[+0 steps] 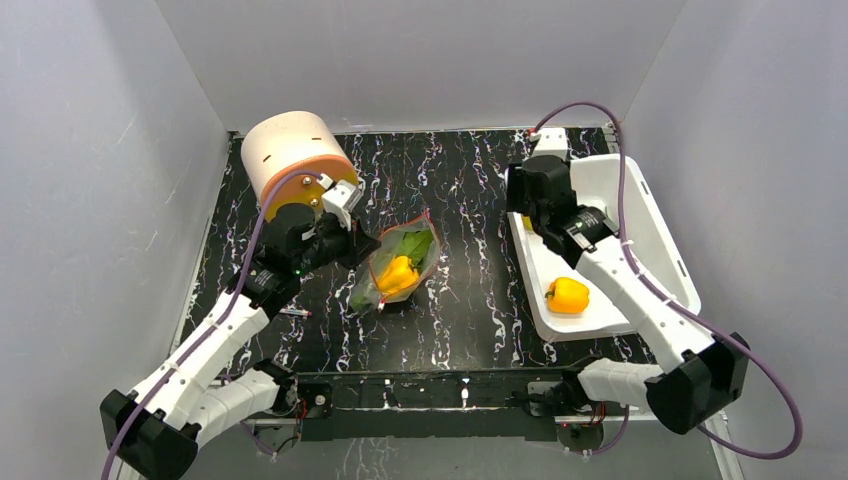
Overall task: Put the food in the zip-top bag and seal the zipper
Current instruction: Pick up the fake fruit from the bin.
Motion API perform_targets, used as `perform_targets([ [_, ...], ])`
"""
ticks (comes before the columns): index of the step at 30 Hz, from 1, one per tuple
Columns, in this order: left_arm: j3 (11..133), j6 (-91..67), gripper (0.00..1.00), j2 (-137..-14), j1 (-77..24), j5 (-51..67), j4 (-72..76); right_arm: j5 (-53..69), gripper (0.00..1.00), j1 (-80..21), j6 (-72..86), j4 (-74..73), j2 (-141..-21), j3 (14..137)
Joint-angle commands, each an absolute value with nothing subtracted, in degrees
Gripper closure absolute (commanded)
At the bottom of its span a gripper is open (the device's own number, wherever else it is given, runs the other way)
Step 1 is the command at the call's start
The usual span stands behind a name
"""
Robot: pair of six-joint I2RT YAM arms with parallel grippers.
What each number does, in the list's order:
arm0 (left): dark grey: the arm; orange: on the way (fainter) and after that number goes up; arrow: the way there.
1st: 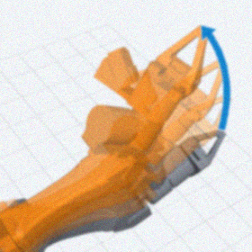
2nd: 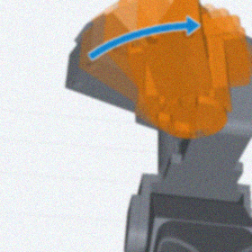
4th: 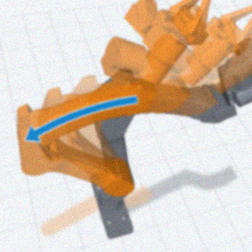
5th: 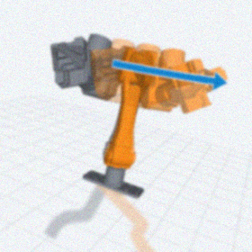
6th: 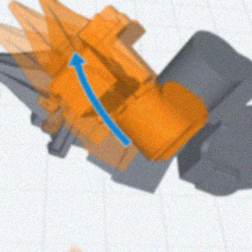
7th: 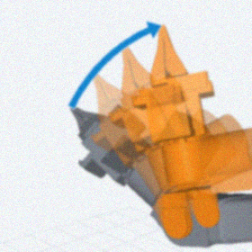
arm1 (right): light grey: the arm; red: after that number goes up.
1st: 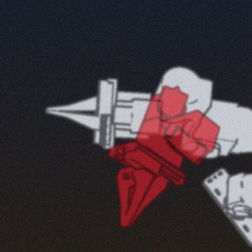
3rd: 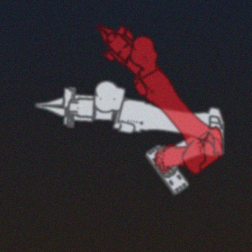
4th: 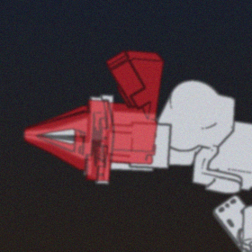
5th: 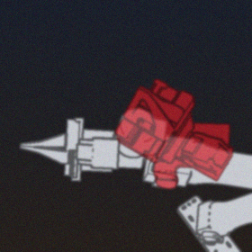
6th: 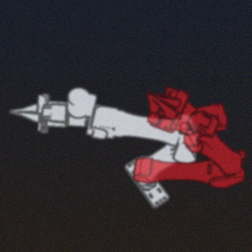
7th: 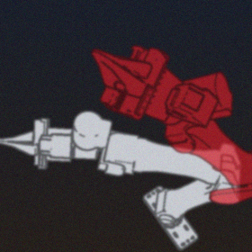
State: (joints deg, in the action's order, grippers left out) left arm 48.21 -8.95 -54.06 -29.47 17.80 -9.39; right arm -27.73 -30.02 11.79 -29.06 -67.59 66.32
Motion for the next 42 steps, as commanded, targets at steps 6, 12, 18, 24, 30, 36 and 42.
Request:
perform_targets([
  [6,46.26,-8.18,1.0,-51.06,-29.71,19.45,-7.58,-21.65,0.42,-12.29,8.27,-20.76,-72.77,65.12],
  [12,45.12,-8.86,1.0,-50.3,-29.77,20.56,-6.91,-13.84,0.32,-4.73,8.9,-11.43,-76.76,59.53],
  [18,44.99,-8.37,1.0,-49.97,-29.73,21.02,-7.13,-10.26,0.21,-2.21,9.15,-6.21,-83.96,59.01],
  [24,44.99,-8.33,1.0,-50.27,-29.78,21.89,-7.02,-7.46,0.02,-1.24,10.52,-2.66,-90.84,60.68],
  [30,44.95,-8.73,1.0,-49.83,-29.77,22.11,-6.8,-11.13,0.03,-0.86,8.91,-1.44,-94.92,61.77],
  [36,44.77,-8.69,1.0,-49.72,-29.79,22.09,-6.83,-10.02,0.05,-0.44,8.95,1.03,-97.66,61.89],
  [42,44.43,-8.59,1.0,-49.51,-29.75,21.76,-7.04,-11.34,0.08,-0.44,8.75,4.14,-101.45,63.15],
])
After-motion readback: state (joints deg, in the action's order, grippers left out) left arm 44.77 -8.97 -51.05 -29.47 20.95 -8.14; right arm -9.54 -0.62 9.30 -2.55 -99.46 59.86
